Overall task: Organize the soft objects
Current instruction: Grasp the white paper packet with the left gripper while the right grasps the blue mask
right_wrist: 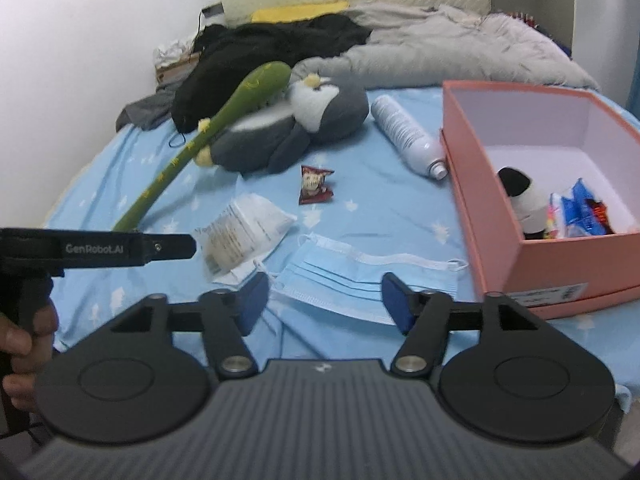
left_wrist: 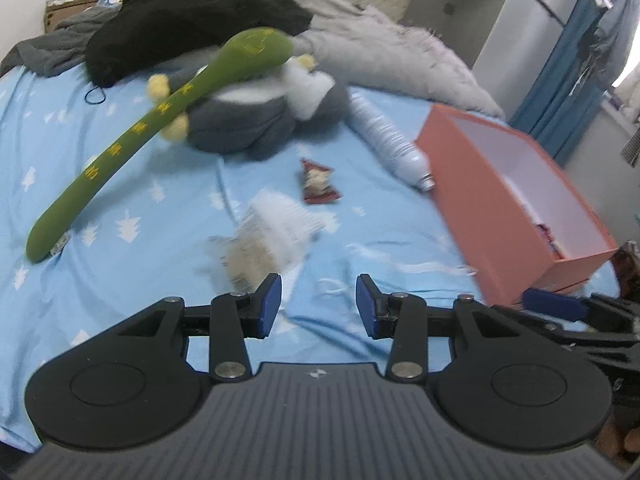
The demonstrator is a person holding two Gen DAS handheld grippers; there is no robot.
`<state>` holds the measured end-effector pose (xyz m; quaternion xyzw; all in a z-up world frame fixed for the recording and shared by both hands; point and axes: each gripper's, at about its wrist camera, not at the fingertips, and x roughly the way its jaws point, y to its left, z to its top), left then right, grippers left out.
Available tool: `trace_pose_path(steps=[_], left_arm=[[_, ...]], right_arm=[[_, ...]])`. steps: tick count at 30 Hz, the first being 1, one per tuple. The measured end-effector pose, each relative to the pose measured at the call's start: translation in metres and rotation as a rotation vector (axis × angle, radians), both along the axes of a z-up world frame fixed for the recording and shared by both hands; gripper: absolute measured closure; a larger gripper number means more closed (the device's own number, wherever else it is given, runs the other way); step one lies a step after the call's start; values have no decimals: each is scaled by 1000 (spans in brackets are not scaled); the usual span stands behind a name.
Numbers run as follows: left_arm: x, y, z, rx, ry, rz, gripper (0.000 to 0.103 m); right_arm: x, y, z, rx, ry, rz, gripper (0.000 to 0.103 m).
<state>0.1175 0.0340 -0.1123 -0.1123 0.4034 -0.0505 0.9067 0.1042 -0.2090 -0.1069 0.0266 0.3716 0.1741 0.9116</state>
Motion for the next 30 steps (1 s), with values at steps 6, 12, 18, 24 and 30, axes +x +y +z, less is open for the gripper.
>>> trace_pose_path(steps=[6, 12, 18, 24, 30], left_arm=[[26, 16, -25, 41, 15, 1, 46], [59, 28, -50, 99, 21, 2, 40], [81, 42, -71, 95, 54, 24, 39], [89, 43, -85, 62, 69, 24, 41], [89, 45, -86, 40, 40, 35, 69]], right_arm=[[26, 15, -31, -26, 69, 24, 36], [47, 26, -67, -92, 126, 55, 36], [61, 33, -89, -162, 141, 97, 36], [68, 36, -98, -161, 146, 104, 35], [71, 34, -98, -156, 144, 100, 61]])
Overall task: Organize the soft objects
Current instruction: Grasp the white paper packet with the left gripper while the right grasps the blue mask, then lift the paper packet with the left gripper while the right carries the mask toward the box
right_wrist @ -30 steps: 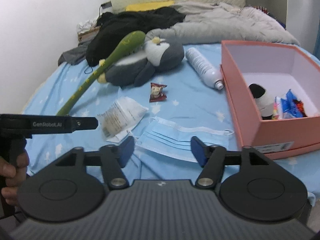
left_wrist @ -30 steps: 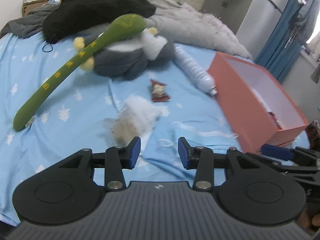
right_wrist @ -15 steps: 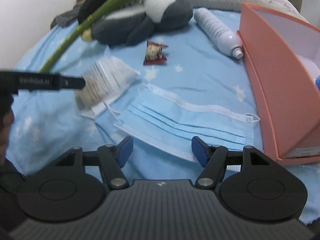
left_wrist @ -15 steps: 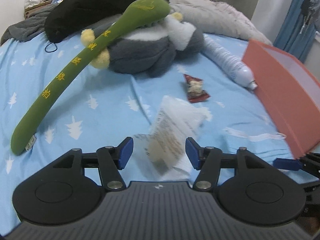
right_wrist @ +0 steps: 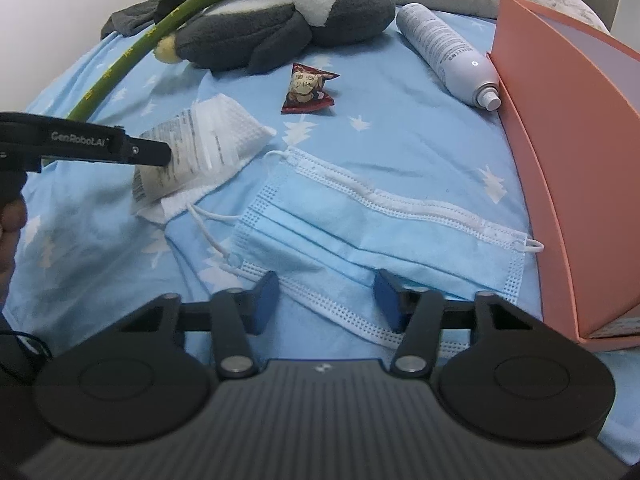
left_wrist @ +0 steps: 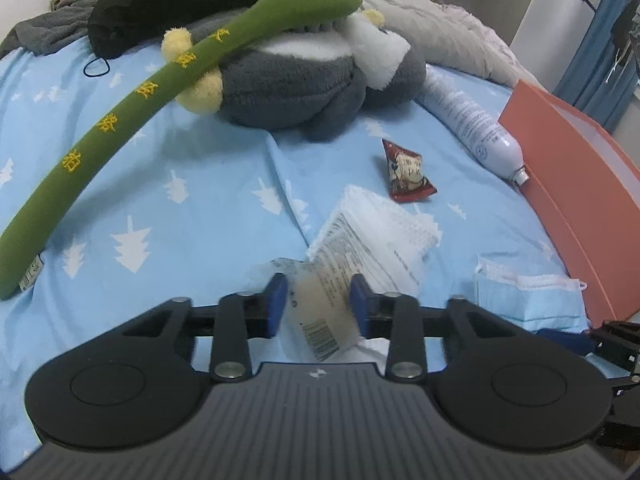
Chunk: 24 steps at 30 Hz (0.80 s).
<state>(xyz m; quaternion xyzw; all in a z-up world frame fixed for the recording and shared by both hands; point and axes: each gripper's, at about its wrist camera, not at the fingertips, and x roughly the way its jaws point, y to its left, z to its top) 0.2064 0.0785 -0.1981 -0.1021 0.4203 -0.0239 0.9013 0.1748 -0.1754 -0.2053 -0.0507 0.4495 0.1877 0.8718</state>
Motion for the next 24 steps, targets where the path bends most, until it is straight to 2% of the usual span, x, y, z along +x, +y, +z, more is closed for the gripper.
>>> trace_pose_path(steps=[1, 2, 4, 7, 13, 24], left_arm=[[-1, 1, 2, -9, -10, 4, 75], [-2, 2, 3, -16, -19, 5, 79], [-5, 4, 7, -29, -28, 8, 84], [-10, 6, 13, -49, -49, 21, 88], [-25, 7, 27, -91, -74, 36, 92], [-65, -7, 55, -117, -111, 33, 93]], right_arm=[[1, -1, 0, 2, 1, -7, 70], [2, -2, 1, 5, 3, -14, 75], [3, -5, 3, 16, 6, -30, 90], [4, -7, 7, 31, 4, -58, 95], [-1, -10, 25, 47, -31, -86, 96], [-25, -16, 56, 71, -79, -106, 96]])
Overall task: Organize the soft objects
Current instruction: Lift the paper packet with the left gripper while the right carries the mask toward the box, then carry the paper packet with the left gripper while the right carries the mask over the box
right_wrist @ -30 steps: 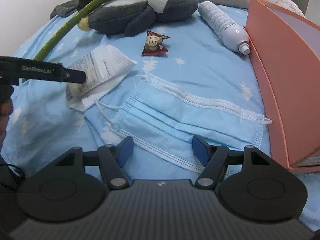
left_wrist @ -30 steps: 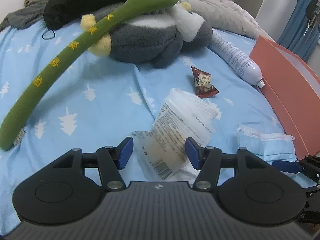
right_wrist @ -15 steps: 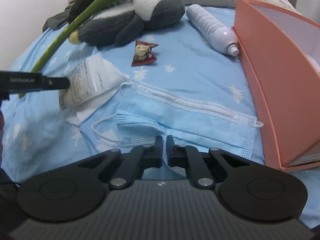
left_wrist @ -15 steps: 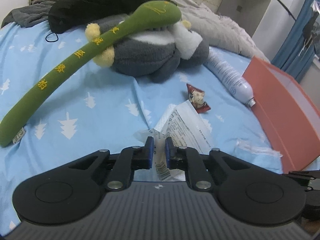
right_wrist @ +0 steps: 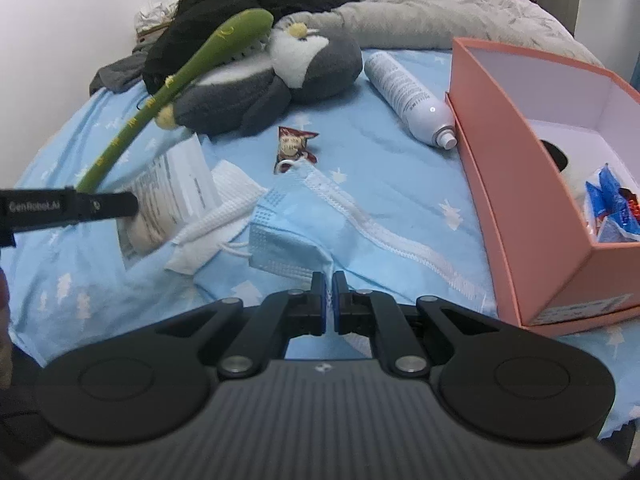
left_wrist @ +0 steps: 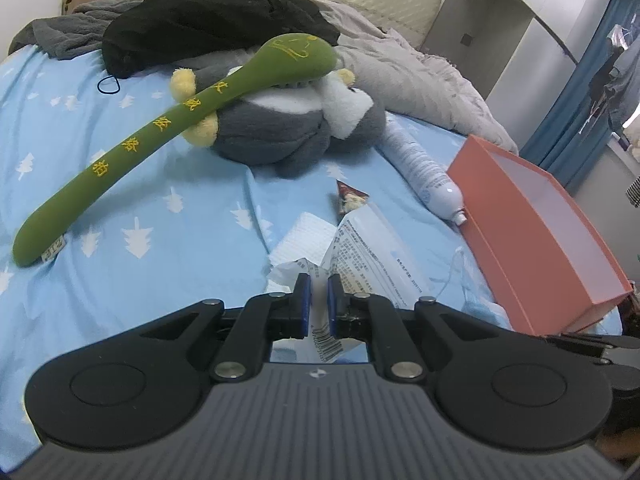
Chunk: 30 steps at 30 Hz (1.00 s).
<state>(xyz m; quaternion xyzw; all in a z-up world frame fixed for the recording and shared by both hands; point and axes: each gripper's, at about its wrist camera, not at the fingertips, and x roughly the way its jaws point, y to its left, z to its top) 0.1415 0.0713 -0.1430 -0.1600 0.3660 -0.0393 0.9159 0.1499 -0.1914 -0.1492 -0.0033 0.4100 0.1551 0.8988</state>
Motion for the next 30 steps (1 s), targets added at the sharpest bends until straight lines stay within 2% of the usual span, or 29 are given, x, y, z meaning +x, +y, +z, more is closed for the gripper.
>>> trace_pose_path(steps=[8, 17, 21, 24, 27, 30], left_arm=[[-20, -16, 15, -18, -5, -1, 93], [-15, -36, 42, -28, -41, -48, 93], [-6, -50, 64, -13, -81, -83, 93], [2, -62, 82, 0, -116, -113, 93], [13, -74, 99, 3, -146, -144, 93], [25, -88, 115, 13, -182, -171, 93]], right_arm=[[-16, -8, 21, 27, -33, -16, 96], [-24, -26, 51, 64, -117, -60, 96], [-23, -34, 72, 67, -177, -73, 96], [-23, -36, 92, 17, -259, -82, 96], [-18, -44, 110, 38, -295, -93, 96], [-13, -53, 126, 16, -346, -111, 96]])
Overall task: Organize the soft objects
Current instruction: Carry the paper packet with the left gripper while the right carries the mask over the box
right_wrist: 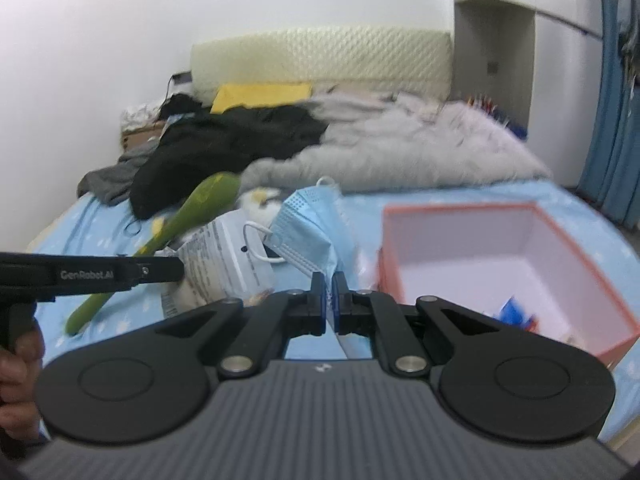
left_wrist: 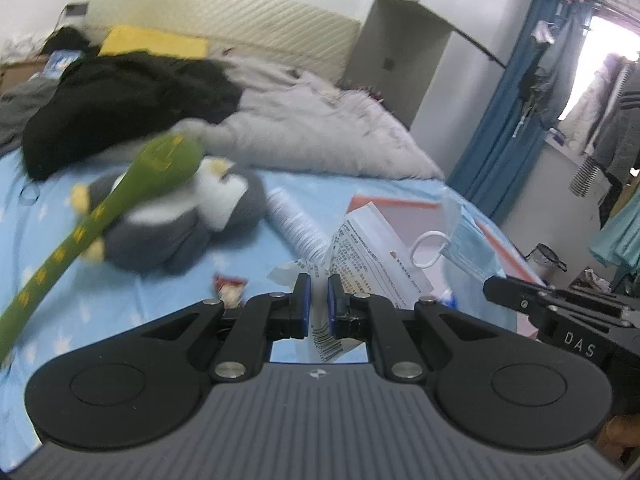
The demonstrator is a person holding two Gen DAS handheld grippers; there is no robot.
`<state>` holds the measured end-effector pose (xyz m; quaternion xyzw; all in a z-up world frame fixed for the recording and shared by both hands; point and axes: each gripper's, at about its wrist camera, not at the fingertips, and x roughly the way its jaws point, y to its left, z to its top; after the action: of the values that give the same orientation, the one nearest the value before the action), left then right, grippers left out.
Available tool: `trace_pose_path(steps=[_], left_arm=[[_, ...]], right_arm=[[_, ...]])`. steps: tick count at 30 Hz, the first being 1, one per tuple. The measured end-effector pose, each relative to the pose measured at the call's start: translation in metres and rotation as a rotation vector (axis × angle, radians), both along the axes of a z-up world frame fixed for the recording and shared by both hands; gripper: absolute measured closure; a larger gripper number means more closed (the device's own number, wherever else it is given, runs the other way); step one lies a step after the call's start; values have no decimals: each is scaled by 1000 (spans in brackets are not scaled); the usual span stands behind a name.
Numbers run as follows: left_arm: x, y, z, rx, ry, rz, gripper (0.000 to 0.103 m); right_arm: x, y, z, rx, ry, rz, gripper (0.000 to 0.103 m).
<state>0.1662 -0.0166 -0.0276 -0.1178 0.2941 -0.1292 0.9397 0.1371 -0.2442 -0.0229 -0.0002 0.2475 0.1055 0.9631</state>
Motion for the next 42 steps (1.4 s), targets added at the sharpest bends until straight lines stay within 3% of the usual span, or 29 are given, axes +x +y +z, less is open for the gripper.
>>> trace_pose_path(steps=[9, 16, 21, 28, 34, 37, 40, 42], left_arm=[[44, -42, 44, -20, -73, -84, 93], [92, -100, 51, -50, -38, -172, 93], [136, -152, 29, -47, 48, -228, 93], [188, -210, -9, 37, 157, -285, 92], [213, -237, -50, 65, 276, -365, 92], [216, -247, -64, 128, 289, -358, 90], [221, -248, -75, 102, 307, -356, 80], [221, -245, -79, 97, 300, -343, 79]], right_arm=[[21, -47, 40, -24, -103, -89, 96], [51, -92, 48, -16, -70, -160, 96], [68, -117, 34, -35, -2, -202, 96], [100, -159, -15, 20, 156, -275, 96], [118, -182, -62, 22, 269, -320, 96], [119, -188, -76, 39, 300, -328, 94], [117, -190, -81, 56, 309, -331, 93], [116, -190, -82, 57, 310, -330, 92]])
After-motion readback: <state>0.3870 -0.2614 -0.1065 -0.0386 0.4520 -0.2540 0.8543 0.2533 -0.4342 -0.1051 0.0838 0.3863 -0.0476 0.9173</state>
